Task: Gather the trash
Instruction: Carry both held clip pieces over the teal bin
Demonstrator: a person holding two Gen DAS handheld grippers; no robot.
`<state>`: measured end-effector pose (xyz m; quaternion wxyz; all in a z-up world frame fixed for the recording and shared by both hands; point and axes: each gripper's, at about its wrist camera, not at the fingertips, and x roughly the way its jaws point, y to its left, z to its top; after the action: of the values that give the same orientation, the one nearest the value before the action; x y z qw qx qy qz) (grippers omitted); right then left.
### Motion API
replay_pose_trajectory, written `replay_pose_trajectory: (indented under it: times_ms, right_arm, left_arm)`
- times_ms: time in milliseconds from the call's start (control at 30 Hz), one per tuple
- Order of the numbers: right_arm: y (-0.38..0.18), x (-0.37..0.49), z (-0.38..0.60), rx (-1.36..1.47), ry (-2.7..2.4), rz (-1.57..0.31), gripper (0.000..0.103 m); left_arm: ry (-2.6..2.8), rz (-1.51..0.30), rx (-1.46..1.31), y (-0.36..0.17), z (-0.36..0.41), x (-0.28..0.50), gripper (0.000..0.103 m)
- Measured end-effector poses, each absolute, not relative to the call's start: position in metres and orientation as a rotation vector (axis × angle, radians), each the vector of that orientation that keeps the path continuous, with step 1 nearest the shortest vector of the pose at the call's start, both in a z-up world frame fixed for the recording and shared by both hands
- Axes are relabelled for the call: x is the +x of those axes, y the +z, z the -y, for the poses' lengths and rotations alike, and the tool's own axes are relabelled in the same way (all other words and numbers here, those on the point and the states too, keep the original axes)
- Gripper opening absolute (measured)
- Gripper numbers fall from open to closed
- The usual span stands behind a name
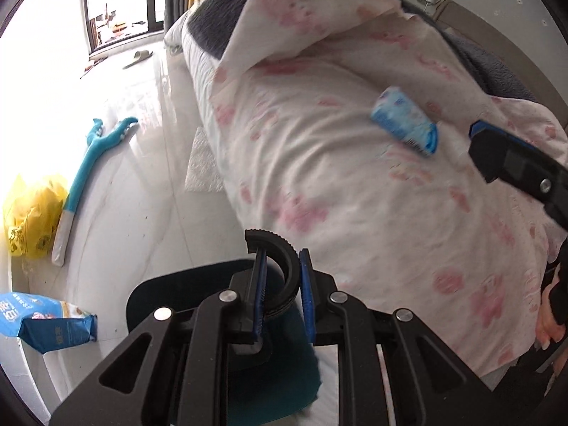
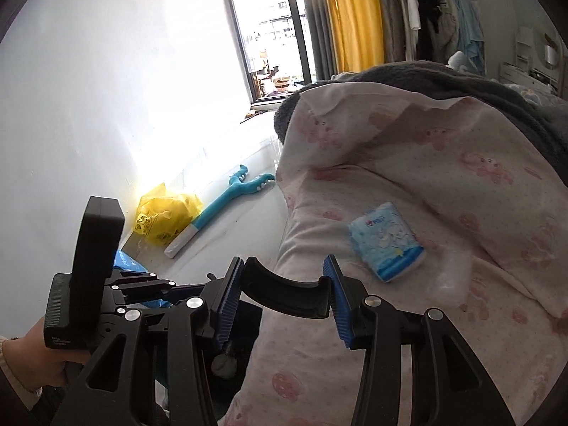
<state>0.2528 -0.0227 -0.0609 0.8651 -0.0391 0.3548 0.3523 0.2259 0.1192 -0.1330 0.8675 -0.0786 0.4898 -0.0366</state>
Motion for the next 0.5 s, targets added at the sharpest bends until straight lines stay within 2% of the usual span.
replay_pose_trajectory:
  times_ms: [500]
  right_arm:
    - [-0.081,0.238,-0.05,-0.145,0.835,-0.801,0.047]
  left_arm:
    - [-0.049,-1.228,-0.227,-0.191,-0.177,0.201,0.02]
